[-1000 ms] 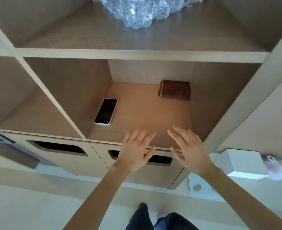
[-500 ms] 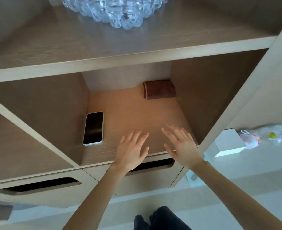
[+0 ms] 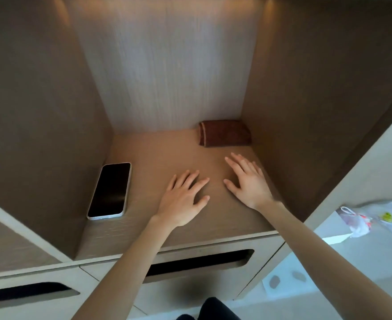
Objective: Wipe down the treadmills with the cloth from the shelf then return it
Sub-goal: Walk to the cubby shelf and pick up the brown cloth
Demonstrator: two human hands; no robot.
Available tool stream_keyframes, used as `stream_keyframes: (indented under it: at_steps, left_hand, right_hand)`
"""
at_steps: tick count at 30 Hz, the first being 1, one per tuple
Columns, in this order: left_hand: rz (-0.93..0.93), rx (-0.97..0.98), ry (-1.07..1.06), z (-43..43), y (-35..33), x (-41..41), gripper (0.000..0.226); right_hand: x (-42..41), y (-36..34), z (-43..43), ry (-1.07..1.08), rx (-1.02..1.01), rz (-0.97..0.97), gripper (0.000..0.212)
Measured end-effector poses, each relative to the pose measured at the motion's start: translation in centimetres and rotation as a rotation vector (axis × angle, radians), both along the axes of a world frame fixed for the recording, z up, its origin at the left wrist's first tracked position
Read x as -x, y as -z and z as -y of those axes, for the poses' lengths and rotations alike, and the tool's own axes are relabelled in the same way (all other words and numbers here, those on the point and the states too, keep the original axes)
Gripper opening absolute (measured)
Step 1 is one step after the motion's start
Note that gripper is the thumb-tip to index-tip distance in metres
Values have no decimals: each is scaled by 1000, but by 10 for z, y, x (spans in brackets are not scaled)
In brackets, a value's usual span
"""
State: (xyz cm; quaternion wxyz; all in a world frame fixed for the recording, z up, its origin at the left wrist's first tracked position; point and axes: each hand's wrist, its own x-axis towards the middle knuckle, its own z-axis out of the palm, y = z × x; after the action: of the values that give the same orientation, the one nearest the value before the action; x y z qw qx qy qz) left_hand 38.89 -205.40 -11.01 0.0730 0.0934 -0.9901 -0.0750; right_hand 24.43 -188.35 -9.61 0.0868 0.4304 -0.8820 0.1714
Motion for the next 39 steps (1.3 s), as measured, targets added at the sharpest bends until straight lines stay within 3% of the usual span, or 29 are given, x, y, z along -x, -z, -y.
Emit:
stream_keyframes:
  at_steps: [14, 19, 26, 39]
  left_hand:
    - [-19, -45, -105, 14, -2, 30, 55]
    - [-40, -47, -109, 11, -2, 28, 55]
    - [-80, -57, -143, -1, -6, 16, 63]
    - [-149, -193, 31, -42, -19, -56, 61]
  right_hand:
    - [112, -3, 87, 124, -100, -36, 63]
    - [118, -1, 92, 152, -100, -71, 46]
    - [76, -1, 58, 30, 15, -48, 35]
    - [-98, -17, -51, -33, 86, 53, 49]
